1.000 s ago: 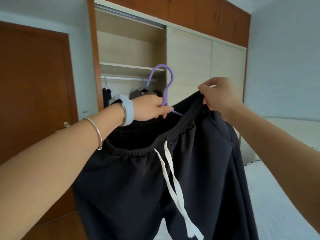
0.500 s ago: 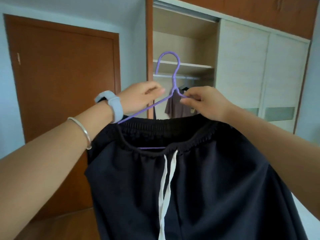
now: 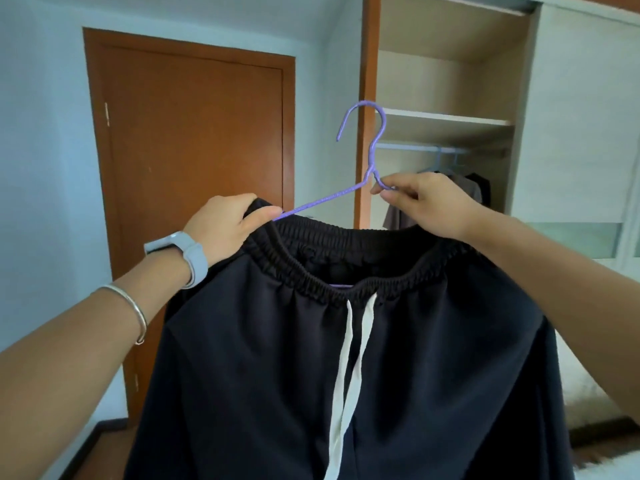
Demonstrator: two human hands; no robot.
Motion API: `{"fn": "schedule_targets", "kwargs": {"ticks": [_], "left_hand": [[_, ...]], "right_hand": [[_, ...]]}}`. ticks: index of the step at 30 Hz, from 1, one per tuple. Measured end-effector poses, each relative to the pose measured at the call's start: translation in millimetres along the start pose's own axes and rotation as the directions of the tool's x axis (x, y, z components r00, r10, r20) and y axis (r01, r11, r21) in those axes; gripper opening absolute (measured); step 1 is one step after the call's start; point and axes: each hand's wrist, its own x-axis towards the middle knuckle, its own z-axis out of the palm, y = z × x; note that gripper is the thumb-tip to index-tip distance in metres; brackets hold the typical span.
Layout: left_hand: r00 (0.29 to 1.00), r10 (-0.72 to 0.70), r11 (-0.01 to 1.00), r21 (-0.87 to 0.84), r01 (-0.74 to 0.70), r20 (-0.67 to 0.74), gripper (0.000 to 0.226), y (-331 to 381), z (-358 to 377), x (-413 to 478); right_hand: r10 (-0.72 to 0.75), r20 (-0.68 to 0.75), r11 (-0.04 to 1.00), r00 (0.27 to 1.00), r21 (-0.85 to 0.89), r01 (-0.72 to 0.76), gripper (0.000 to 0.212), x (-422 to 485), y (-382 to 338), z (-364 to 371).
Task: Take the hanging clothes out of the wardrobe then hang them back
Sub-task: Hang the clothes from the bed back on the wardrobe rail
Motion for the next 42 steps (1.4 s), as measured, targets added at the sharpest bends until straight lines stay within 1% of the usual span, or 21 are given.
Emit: {"fn": "schedule_targets", "kwargs": {"ticks": [2,4,8,11,12,14,16,18,19,21,23,25,27,30,31,34,35,37,39,40,42], "left_hand": [[0.999,0.003,1.0,0.006,-0.003,-0.034,0.052,-12.1,12.9,20.7],[0.999,0.025,1.0,0.007,-0.025,-0.034,0.048,-21.9,28.8,45.3],[0.999,0.045,0.999,-0.016,-0.044,0.031,0.045,-46.3,66.8,87.3],[0.992,0.013,1.0,-0.012,-0.011,0.125,0.033,-71.7,88.1,112.9],[0.988,0.026,0.999,-0.025,-0.022,0.151,0.031,-78.0,94.9,120.4],[0.978,0.108,0.993,-0.069,-0.097,0.181,0.031,-84.2,110.6,135.9],[0.959,0.197,0.98,-0.077,-0.185,0.203,0.035,-87.6,129.0,151.5],[0.95,0.257,0.965,-0.105,-0.241,0.178,0.033,-96.1,148.6,167.9],[0.947,0.287,0.951,-0.159,-0.264,0.146,0.03,-102.4,158.0,175.9],[0.935,0.345,0.911,-0.27,-0.312,0.082,0.032,-115.7,177.4,192.2],[0.934,0.354,0.889,-0.328,-0.319,0.053,0.031,-125.9,196.9,206.5],[0.937,0.349,0.876,-0.364,-0.317,0.025,0.031,-132.7,214.6,219.2],[0.928,0.371,0.849,-0.401,-0.344,-0.012,0.03,-137.2,232.9,230.0],[0.91,0.413,0.801,-0.461,-0.382,-0.037,0.03,-138.8,260.8,239.1],[0.904,0.425,0.784,-0.48,-0.394,-0.049,0.03,-137.7,269.8,241.9],[0.899,0.433,0.743,-0.538,-0.398,-0.067,0.031,-131.0,298.4,254.1],[0.899,0.433,0.727,-0.566,-0.389,-0.06,0.031,-127.6,309.4,259.2],[0.89,0.455,0.69,-0.616,-0.38,-0.039,0.029,-116.4,331.1,268.0],[0.873,0.487,0.657,-0.648,-0.385,-0.024,0.027,-98.9,353.9,276.4],[0.867,0.497,0.642,-0.665,-0.381,-0.017,0.026,-88.6,365.1,280.8],[0.852,0.523,0.623,-0.688,-0.373,0.012,0.024,-67.4,386.0,291.6]], "right_hand": [[0.006,-0.014,1.0,1.0,0.015,-0.005,0.026,17.4,9.6,17.2],[0.001,-0.028,1.0,1.0,0.027,0.0,0.027,36.9,21.2,34.7],[0.018,-0.028,0.998,0.999,0.059,-0.017,0.027,79.1,42.0,74.0],[0.07,-0.031,0.992,0.997,0.104,-0.066,0.027,108.3,56.9,99.5],[0.082,-0.033,0.991,0.996,0.108,-0.078,0.028,116.6,61.1,107.9],[0.085,-0.037,0.992,0.996,0.094,-0.081,0.028,133.0,68.0,123.6],[0.083,-0.037,0.994,0.996,0.074,-0.081,0.027,147.7,72.4,137.6],[0.103,-0.064,0.993,0.993,0.057,-0.099,0.026,157.1,76.4,148.2],[0.13,-0.085,0.991,0.988,0.054,-0.126,0.024,160.7,79.6,152.1],[0.172,-0.117,0.985,0.978,0.001,-0.173,0.022,167.0,87.5,157.1],[0.212,-0.123,0.97,0.97,-0.096,-0.224,0.025,169.7,97.0,161.3],[0.287,-0.086,0.94,0.954,-0.166,-0.298,0.032,164.7,107.7,163.3],[0.362,-0.043,0.906,0.931,-0.219,-0.362,0.036,152.4,122.4,163.5],[0.441,-0.078,0.843,0.894,-0.306,-0.442,0.026,134.9,141.8,163.4],[0.459,-0.093,0.827,0.883,-0.318,-0.463,0.025,130.7,146.5,163.1],[0.508,-0.103,0.812,0.855,-0.274,-0.515,0.034,117.1,159.6,156.0],[0.521,-0.101,0.8,0.848,-0.289,-0.526,0.035,112.0,164.7,152.1],[0.552,-0.114,0.75,0.826,-0.365,-0.552,0.031,101.8,178.1,145.9],[0.556,-0.125,0.712,0.822,-0.438,-0.548,0.017,93.9,196.3,142.1],[0.556,-0.135,0.703,0.82,-0.45,-0.55,0.01,90.5,206.1,139.8],[0.561,-0.177,0.697,0.809,-0.426,-0.577,0.007,84.0,227.1,131.6]]}}
